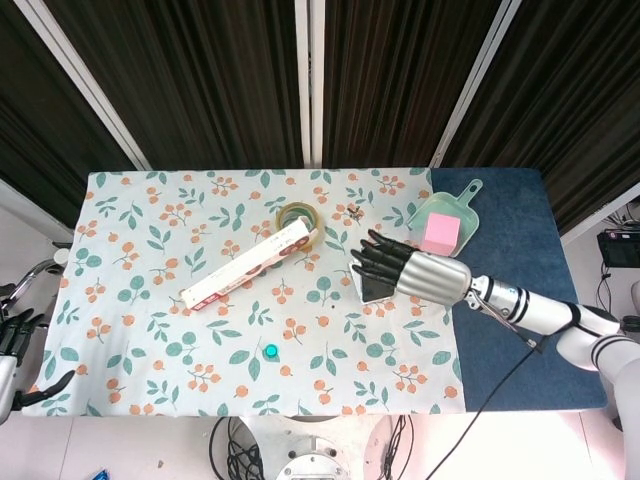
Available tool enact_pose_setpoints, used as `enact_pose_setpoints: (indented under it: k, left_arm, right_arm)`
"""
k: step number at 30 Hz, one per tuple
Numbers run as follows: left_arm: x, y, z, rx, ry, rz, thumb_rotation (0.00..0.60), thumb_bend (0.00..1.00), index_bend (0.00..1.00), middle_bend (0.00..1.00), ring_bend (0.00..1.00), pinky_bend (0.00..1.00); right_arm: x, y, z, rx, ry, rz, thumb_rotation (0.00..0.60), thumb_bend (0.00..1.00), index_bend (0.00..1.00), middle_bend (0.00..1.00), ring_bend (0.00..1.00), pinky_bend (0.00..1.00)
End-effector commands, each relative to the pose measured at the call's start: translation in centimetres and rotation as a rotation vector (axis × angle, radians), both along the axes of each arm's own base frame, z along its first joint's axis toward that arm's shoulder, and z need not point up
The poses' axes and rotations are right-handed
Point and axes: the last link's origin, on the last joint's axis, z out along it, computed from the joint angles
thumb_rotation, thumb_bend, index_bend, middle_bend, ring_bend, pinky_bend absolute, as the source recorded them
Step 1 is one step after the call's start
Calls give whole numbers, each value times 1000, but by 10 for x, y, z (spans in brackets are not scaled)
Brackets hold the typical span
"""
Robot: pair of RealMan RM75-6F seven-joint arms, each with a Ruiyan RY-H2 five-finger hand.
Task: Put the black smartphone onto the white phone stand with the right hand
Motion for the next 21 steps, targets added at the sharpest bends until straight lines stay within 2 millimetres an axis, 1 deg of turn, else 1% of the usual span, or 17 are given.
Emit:
enact_pose_setpoints:
  k: [1,3,4,6,7,10,13,16,19,21]
  left_arm:
    - [0,0,0,0,-5,2,180,127,107,66,99,204]
    - [0,0,0,-2,-7,3,177,128,107,66,99,204]
    - [1,0,0,-3,-8,2,179,127,107,66,99,203]
    - [2,0,1,-5,-8,-2,178,128,107,66,99,204]
    - [3,0,2,-7,-6,-6,180,127,107,66,99,204]
    - [6,0,4,-9,-9,-21,180,127,107,66,99,204]
    - [9,1,5,-9,-13,-39,179,127,107,66,99,203]
    - [10,0,5,-12,-17,-48,180,127,107,66,99,203]
    - [11,0,5,-17,-17,-53,180,127,107,66,98,203]
    - [11,0,5,-20,-15,-52,177,127,107,66,99,203]
  right_arm:
    - [-37,45,38,-31,-375,-447,600,199,0,0,0,0]
    - [-53,70,46,3,-496,-652,600,213,0,0,0,0]
    - [-64,87,51,19,-565,-766,600,214,0,0,0,0]
    - [-81,112,57,26,-644,-911,600,212,0,0,0,0]
    - [-92,128,59,25,-691,-986,600,210,0,0,0,0]
    - [-119,164,58,27,-778,-1149,600,203,0,0,0,0]
    - [-141,192,53,27,-847,-1261,600,201,0,0,0,0]
    - [-158,210,48,15,-902,-1297,600,202,0,0,0,0]
    - [-170,220,44,-12,-933,-1301,600,204,0,0,0,0]
    - [-174,223,43,-20,-948,-1301,600,205,0,0,0,0]
